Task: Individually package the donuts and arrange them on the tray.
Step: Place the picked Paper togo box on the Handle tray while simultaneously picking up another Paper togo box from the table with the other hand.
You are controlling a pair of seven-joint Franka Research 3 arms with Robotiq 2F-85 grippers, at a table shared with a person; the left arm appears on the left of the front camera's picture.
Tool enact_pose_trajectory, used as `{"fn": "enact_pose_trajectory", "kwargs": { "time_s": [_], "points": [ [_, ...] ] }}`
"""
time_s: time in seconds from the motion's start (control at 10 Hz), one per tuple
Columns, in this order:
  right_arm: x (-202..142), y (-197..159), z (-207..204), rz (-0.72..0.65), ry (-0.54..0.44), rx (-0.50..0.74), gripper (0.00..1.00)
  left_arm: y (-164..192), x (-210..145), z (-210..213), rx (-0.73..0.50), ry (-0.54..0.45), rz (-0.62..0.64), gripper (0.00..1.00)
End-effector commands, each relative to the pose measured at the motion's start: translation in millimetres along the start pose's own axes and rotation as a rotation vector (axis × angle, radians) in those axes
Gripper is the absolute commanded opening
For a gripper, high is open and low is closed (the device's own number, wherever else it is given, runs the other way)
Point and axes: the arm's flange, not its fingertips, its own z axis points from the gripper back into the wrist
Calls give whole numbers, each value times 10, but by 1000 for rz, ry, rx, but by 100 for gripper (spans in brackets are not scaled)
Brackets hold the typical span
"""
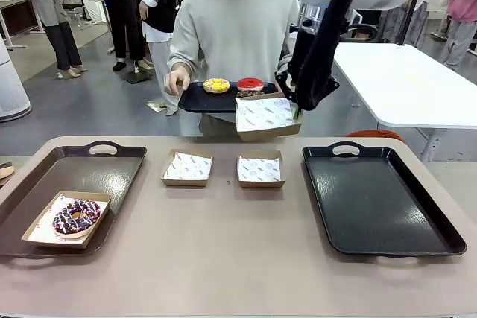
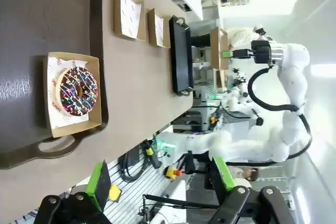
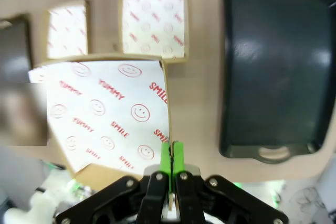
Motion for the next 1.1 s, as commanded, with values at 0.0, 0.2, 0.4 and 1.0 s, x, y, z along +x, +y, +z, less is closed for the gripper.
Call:
{"fn": "enact_pose_trajectory", "kwargs": {
  "time_s": [0.0, 0.2, 0.4, 1.0],
  "points": [
    [298, 104, -30, 29, 67, -31, 0, 192, 129, 139, -50, -7, 17, 100],
    [493, 75, -181, 12, 106, -24, 0, 339, 142, 223, -49, -5, 66, 100],
    [386, 54, -228, 1, 89, 2, 0, 325, 66, 152, -33, -3, 67, 100],
    [386, 54, -228, 1, 89, 2, 0, 325, 66, 152, -33, -3, 67, 100]
  ]
}}
